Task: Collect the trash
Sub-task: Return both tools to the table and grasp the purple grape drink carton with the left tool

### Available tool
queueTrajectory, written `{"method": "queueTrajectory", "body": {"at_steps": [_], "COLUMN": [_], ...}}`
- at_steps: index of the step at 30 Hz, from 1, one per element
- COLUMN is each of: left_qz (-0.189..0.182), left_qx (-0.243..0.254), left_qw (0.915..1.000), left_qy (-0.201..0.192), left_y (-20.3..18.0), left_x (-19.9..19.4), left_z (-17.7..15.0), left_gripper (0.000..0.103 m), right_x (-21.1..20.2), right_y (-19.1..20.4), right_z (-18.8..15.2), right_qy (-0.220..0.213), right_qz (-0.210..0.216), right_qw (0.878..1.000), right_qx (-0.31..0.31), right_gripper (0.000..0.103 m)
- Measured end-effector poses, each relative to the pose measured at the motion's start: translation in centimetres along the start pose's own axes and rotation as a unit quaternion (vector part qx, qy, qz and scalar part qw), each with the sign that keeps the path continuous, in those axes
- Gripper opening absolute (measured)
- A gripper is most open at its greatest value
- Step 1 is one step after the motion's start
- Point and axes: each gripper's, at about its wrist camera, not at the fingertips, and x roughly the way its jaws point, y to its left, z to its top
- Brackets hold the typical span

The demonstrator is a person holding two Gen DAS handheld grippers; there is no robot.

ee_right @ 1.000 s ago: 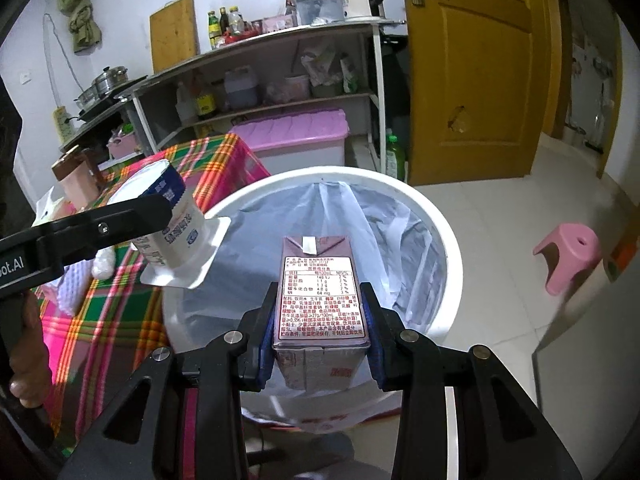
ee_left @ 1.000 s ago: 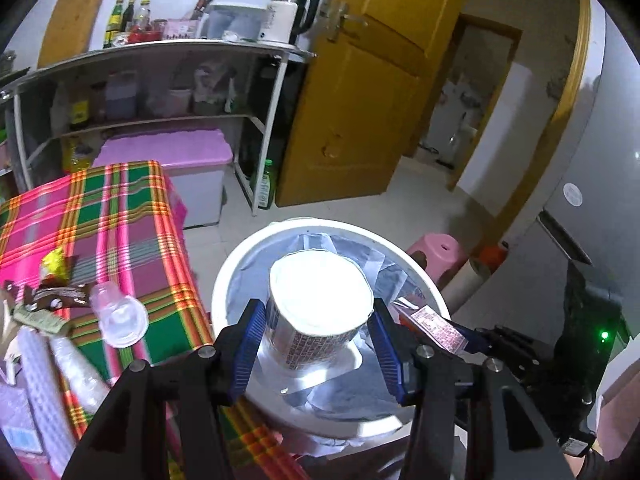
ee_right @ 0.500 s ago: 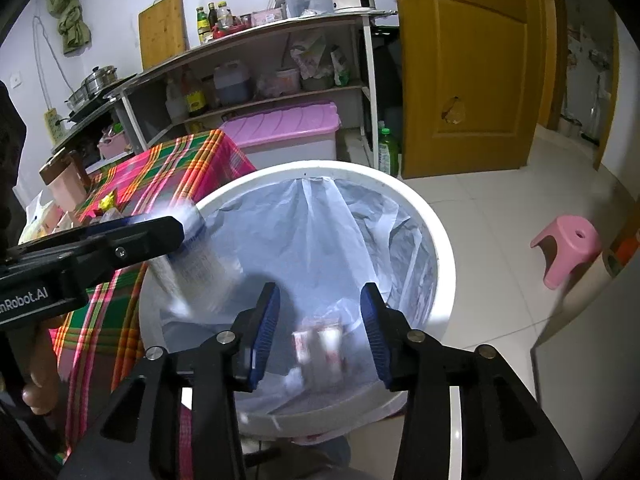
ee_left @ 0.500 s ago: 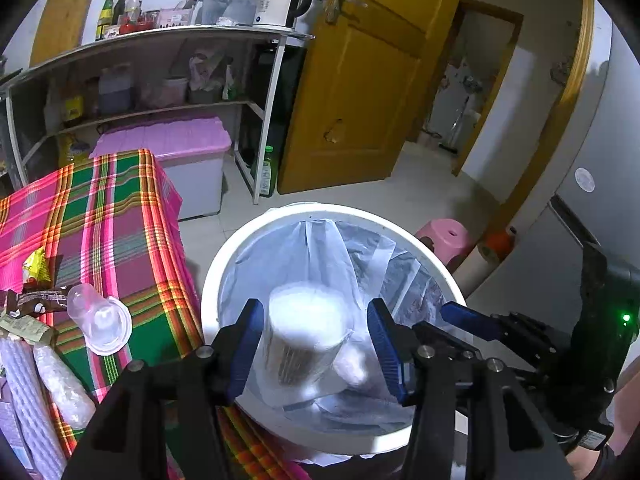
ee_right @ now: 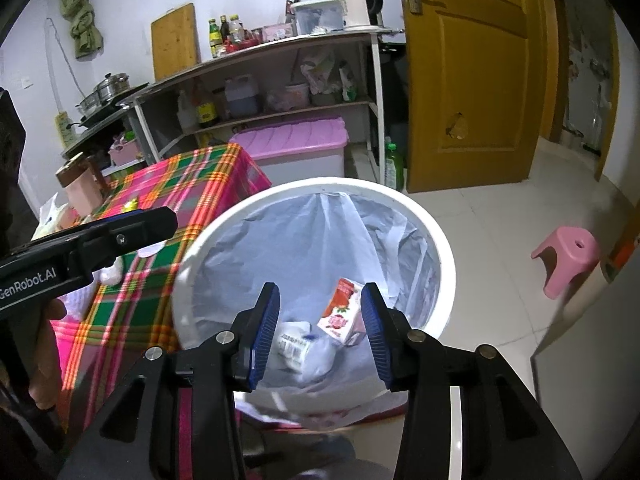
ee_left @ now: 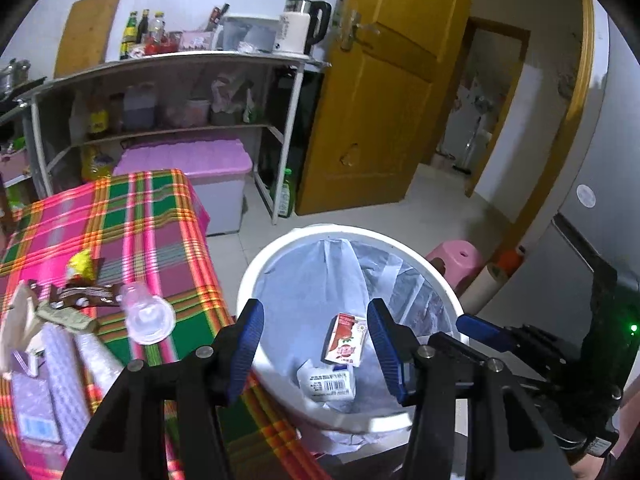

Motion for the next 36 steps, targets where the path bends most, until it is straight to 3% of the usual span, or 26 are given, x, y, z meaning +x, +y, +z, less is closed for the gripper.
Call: {"method": "queueTrajectory", "body": {"at_steps": [14, 19, 26, 32, 36], "left_qz": [0.04, 0.048, 0.087, 0.117, 0.129], "left_qx": [-0.011, -0.03, -0.055, -0.072, -0.09], "left_qw": [0.998, 0.9973, 0.9935, 0.9896, 0.9866], "left_qy": [-0.047, -0.046, -0.05, -0.042, -0.043], "left_y": [2.2, 3.8, 6.5, 8.8, 10.4], "left_x": [-7.0, -8.6, -10.8, -11.9, -12.3], "left_z": [-3.5, -4.6, -6.4, -7.3, -7.7], "left_gripper": [0.054, 0.054, 0.054, 0.054, 0.061], "right_x": [-2.7, -2.6, -2.1, -1.7, -1.3], "right_y": [5.2, 7.3, 10.0, 11.6, 12.1], "right_z": [-1.5, -2.0, -2.7, -3.1, -2.9], "right_qy": [-0.011, -0.001, 0.015, 0.027, 0.032], "right_qz": [0.042, 0.078, 0.12, 0.135, 0.143], "right_qw": [0.998, 0.995, 0.989, 0.986, 0.985], "right_qx": [-0.042, -0.059, -0.081, -0.092, -0.095], "right_gripper": [0.044, 0.044, 0.044, 0.044, 0.044]}}
